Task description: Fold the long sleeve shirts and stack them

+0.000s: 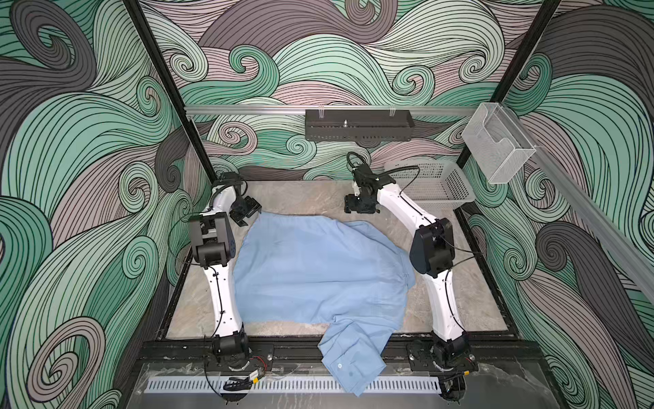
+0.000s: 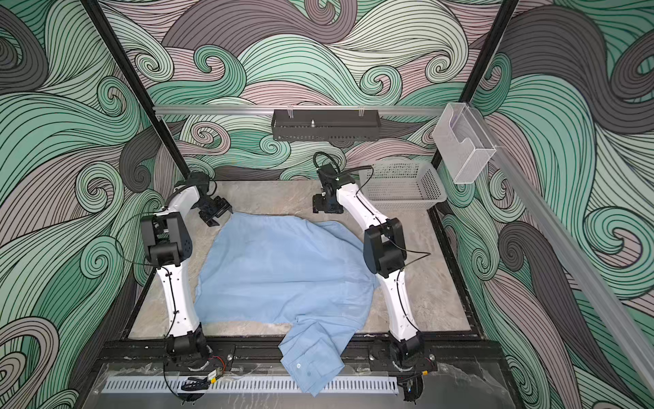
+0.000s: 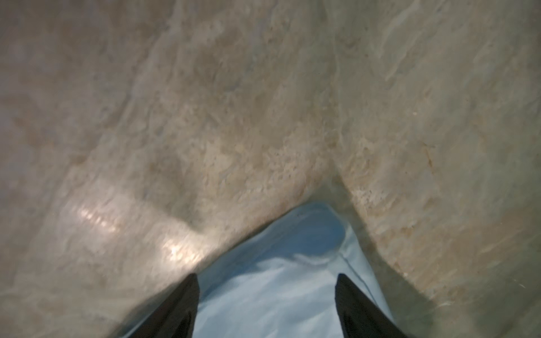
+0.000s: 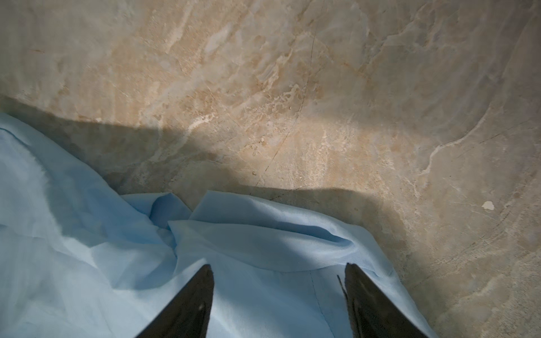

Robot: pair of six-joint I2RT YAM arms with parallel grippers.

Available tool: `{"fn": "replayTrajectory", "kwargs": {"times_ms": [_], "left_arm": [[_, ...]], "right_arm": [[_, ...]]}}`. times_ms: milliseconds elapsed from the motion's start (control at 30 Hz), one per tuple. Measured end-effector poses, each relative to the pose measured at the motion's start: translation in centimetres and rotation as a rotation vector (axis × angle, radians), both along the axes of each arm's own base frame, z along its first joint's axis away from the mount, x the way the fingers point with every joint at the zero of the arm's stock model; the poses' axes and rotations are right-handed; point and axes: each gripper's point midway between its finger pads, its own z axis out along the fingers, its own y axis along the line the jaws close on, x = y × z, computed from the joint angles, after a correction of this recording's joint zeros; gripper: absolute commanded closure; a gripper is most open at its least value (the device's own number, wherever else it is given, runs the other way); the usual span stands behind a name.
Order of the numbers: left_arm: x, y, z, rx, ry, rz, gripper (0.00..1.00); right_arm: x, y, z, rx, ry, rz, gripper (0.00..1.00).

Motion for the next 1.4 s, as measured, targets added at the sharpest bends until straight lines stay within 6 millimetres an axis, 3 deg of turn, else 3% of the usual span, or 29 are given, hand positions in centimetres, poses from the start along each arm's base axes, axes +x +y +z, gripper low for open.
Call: {"fn": "replayTrajectory", "kwargs": {"times_ms": [133, 233, 400, 567, 700, 800, 900, 1033, 1067, 1133, 1200, 1267, 1400], "left_arm": [[2.0, -0.7, 0.3, 0.019, -0.02, -0.038, 0.31], [2.4, -1.6, 0.4, 0.028, -0.021, -0.063, 0.39], [1.4, -2.5, -0.7, 0.031, 0.034, -0.092, 0.66], [0.3, -2.5, -1.4, 0.048, 0.084, -0.114, 1.0], [-0.5, -2.5, -1.3, 0.059, 0.105, -0.124, 1.0], [-2.0, -2.9, 0.5, 0.071, 0.098, -0.148, 1.0], [-4.8, -4.8, 4.8, 0.093, 0.034, -0.201, 1.0], [-10.2, -9.1, 11.8, 0.113, -0.143, -0.3, 1.0], [-11.9, -10.3, 13.1, 0.115, -0.19, -0.331, 1.0], [-14.5, -10.8, 13.8, 0.125, -0.24, -0.347, 0.98], [-15.8, -9.5, 13.1, 0.134, -0.23, -0.312, 0.78], [-15.4, -7.5, 11.9, 0.144, -0.195, -0.251, 0.55], [-11.7, -4.9, 9.8, 0.162, -0.148, -0.16, 0.39]], "right_arm": [[0.0, 0.2, -0.1, -0.003, 0.01, 0.009, 0.28], [0.5, 0.4, 0.4, 0.005, -0.005, 0.01, 0.28], [0.6, 0.5, 0.8, 0.01, -0.013, 0.013, 0.28], [0.5, 0.5, 0.8, 0.011, -0.008, 0.014, 0.28], [0.5, 0.6, 0.8, 0.014, -0.006, 0.015, 0.28], [0.4, 0.6, 0.9, 0.015, -0.007, 0.015, 0.28], [0.4, 0.5, 0.9, 0.014, -0.004, 0.015, 0.27], [0.2, 0.7, 1.9, 0.02, -0.007, 0.018, 0.27], [0.4, 0.8, 2.4, 0.025, -0.016, 0.02, 0.27], [0.6, 1.2, 3.6, 0.036, -0.041, 0.024, 0.27], [0.8, 1.6, 4.5, 0.047, -0.062, 0.031, 0.27], [0.6, 2.2, 4.9, 0.052, -0.07, 0.041, 0.27], [-0.1, 3.1, 4.5, 0.047, -0.057, 0.06, 0.27]]}}
